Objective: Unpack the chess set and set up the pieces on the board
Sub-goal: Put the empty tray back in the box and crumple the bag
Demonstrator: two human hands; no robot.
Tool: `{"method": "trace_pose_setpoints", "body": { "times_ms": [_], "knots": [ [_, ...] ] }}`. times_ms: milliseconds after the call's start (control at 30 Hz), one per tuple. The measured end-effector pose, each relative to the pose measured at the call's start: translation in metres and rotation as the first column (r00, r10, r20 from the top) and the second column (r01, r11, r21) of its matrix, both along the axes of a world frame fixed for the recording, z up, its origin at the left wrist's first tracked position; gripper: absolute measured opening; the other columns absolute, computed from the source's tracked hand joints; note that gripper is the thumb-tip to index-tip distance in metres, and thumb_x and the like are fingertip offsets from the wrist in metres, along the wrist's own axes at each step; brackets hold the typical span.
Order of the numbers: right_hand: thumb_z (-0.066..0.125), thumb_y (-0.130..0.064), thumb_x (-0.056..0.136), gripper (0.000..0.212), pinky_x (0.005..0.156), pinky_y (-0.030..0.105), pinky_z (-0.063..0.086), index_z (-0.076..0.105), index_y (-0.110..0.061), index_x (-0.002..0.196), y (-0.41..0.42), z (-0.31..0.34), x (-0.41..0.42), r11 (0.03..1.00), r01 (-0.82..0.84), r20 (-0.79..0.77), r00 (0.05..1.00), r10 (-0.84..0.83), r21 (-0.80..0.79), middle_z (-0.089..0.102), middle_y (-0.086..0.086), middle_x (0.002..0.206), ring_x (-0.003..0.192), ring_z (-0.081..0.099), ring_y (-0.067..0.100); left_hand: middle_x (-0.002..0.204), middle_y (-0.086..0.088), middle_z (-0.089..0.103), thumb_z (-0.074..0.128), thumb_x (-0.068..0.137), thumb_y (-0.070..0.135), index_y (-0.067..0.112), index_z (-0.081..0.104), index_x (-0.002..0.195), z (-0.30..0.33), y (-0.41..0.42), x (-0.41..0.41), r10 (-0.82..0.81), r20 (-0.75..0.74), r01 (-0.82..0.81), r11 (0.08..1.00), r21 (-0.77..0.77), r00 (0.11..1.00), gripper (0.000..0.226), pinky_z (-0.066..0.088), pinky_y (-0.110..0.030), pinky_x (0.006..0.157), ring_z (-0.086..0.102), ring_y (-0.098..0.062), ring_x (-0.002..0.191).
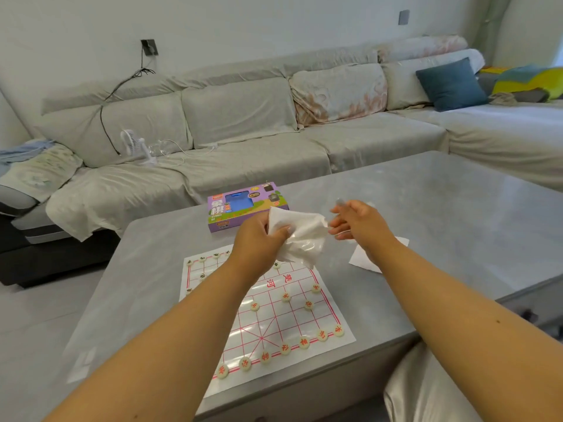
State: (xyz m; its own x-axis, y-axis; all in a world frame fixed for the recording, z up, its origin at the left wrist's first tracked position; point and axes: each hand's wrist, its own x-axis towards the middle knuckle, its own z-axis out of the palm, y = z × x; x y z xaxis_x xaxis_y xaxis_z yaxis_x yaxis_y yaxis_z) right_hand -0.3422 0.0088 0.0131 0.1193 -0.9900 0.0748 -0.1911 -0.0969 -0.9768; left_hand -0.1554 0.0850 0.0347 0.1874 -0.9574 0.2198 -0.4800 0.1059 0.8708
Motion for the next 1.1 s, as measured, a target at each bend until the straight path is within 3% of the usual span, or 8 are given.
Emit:
{"method": "trace_pose_setpoints", "body": {
  "times_ms": [67,167,267,433,567,700,833,1100],
  "knots": [
    [0.058,-0.043,0.088,0.035,0.076,0.035,0.05,0.06,-0.009,0.094,-0.023,-0.023,-0.028,0.988,0.151,-0.272,0.952,-0.141,0.015,0.065,0.007,0.088,0.081,0.062,0.023,0.095,-0.001,0.067,0.063,0.09,0.017,0.015,0.063,0.113,-0.006,-0.007,-0.003,0.013,-0.068,-0.009,0.999,0.052,0.998,0.023,0.055,-0.023,0.058,0.064,-0.015,0.082],
    [0.068,-0.049,0.077,0.041,0.082,0.029,0.04,0.059,-0.018,0.103,-0.037,-0.058,-0.057,0.99,0.1,-0.684,0.73,-0.005,0.099,0.056,-0.002,0.1,0.1,0.055,0.022,0.088,-0.001,0.067,0.063,0.089,0.014,0.012,0.065,0.108,-0.014,-0.016,-0.004,0.047,-0.164,-0.027,0.992,0.123,0.985,0.019,0.057,-0.026,0.058,0.065,-0.016,0.077],
    [0.075,-0.051,0.068,0.05,0.091,0.028,0.04,0.059,-0.029,0.11,-0.036,-0.09,-0.064,0.993,0.055,-0.856,0.513,0.061,0.103,0.054,-0.001,0.116,0.113,0.048,0.023,0.09,-0.003,0.066,0.065,0.088,0.012,0.012,0.063,0.106,-0.022,-0.022,-0.006,0.073,-0.242,-0.025,0.981,0.194,0.968,0.018,0.059,-0.03,0.062,0.066,-0.018,0.077],
    [0.076,-0.035,0.073,0.017,0.081,0.03,0.048,0.064,-0.022,0.074,-0.038,-0.103,-0.067,0.99,0.138,-0.76,0.642,-0.101,-0.015,0.062,0.004,0.094,0.099,0.054,0.024,0.095,-0.006,0.066,0.067,0.086,0.014,0.016,0.061,0.1,-0.033,-0.024,-0.003,0.096,-0.264,-0.022,0.963,0.268,0.96,0.016,0.06,-0.036,0.067,0.067,-0.023,0.081],
    [0.06,-0.021,0.083,0.026,0.071,0.03,0.043,0.052,-0.016,0.058,-0.043,-0.089,-0.058,0.982,0.186,-0.76,0.635,-0.138,-0.023,0.058,0.01,0.076,0.09,0.06,0.034,0.101,-0.01,0.066,0.067,0.087,0.018,0.011,0.061,0.106,-0.034,-0.022,0.002,0.085,-0.266,-0.006,0.959,0.285,0.96,0.021,0.06,-0.036,0.065,0.068,-0.024,0.08],
    [0.059,-0.035,0.089,0.029,0.061,0.026,0.039,0.059,-0.008,0.08,-0.033,-0.022,-0.029,0.974,0.194,-0.326,0.919,-0.222,-0.117,0.056,0.007,0.074,0.069,0.052,0.022,0.1,-0.008,0.066,0.067,0.087,0.029,0.011,0.061,0.109,-0.032,-0.018,0.003,0.024,-0.043,-0.013,0.968,0.25,0.999,0.029,0.059,-0.031,0.06,0.067,-0.023,0.08],
    [0.056,-0.026,0.092,0.01,0.065,0.015,0.042,0.054,-0.018,0.088,0.012,0.033,0.014,0.978,-0.065,-0.066,0.996,0.053,-0.199,0.056,-0.014,0.081,0.072,0.051,-0.001,0.098,-0.005,0.065,0.059,0.09,0.04,0.013,0.058,0.111,-0.028,-0.013,-0.001,-0.005,0.158,-0.028,0.979,0.204,0.987,0.034,0.058,-0.028,0.058,0.067,-0.021,0.08],
    [0.055,-0.026,0.092,0.007,0.086,0.021,0.047,0.051,-0.021,0.088,0.051,0.005,0.045,0.883,-0.359,-0.363,0.9,0.241,-0.302,0.055,-0.008,0.118,0.102,0.051,0.008,0.085,-0.004,0.06,0.039,0.102,0.029,0.018,0.057,0.097,-0.006,0.001,0.0,0.197,-0.381,-0.116,0.967,0.225,0.904,0.022,0.056,-0.035,0.068,0.061,-0.023,0.077]
  ]
}}
